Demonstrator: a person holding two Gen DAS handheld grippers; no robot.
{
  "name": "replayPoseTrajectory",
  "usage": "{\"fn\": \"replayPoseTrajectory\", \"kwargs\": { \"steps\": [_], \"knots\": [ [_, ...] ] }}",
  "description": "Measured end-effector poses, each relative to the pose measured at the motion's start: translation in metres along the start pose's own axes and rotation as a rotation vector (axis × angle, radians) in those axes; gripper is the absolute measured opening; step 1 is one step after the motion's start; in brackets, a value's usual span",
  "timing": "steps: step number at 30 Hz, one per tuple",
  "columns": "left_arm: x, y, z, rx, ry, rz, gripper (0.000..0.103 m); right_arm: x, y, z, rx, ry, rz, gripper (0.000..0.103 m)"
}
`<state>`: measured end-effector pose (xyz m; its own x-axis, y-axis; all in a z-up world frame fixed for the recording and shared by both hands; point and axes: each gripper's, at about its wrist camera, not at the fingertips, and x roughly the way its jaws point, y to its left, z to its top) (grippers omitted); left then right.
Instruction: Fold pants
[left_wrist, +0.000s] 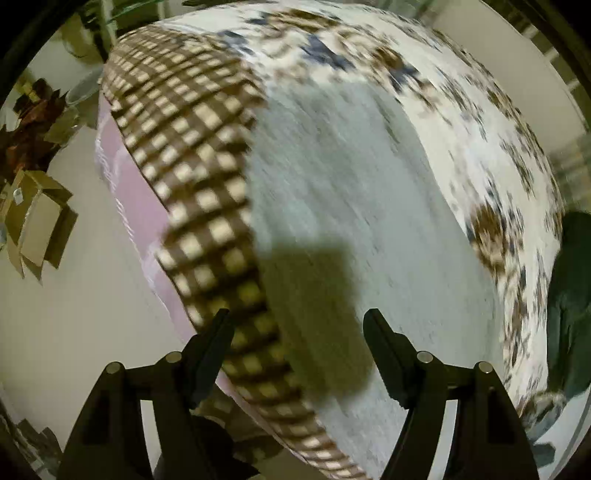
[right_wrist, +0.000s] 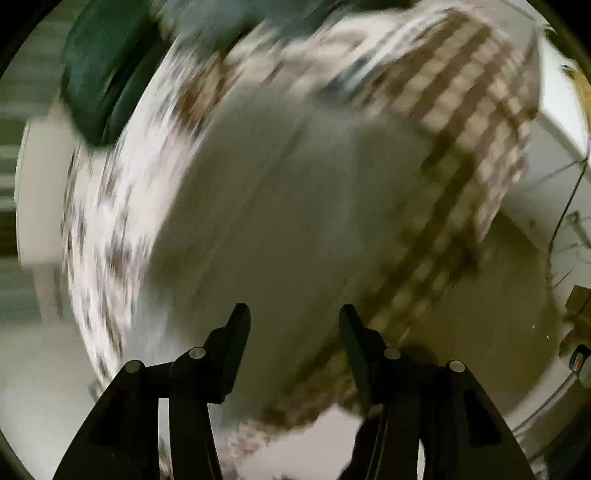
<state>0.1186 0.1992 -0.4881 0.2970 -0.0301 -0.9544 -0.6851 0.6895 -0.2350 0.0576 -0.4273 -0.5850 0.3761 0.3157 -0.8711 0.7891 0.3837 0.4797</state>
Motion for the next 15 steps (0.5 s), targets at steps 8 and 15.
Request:
{"fn": "replayPoseTrajectory", "kwargs": {
  "steps": [8, 15],
  "knots": [
    [0.034, 0.027, 0.094, -0.089, -0.01, -0.006, 0.07, 0.123, 0.078, -0.104, 0.019, 0.27, 0.063, 0.053],
    [0.046, 0.029, 0.129, -0.068, -0.034, -0.034, 0.007, 0.142, 0.093, -0.151, 0.023, 0.192, 0.015, 0.007]
  ]
}}
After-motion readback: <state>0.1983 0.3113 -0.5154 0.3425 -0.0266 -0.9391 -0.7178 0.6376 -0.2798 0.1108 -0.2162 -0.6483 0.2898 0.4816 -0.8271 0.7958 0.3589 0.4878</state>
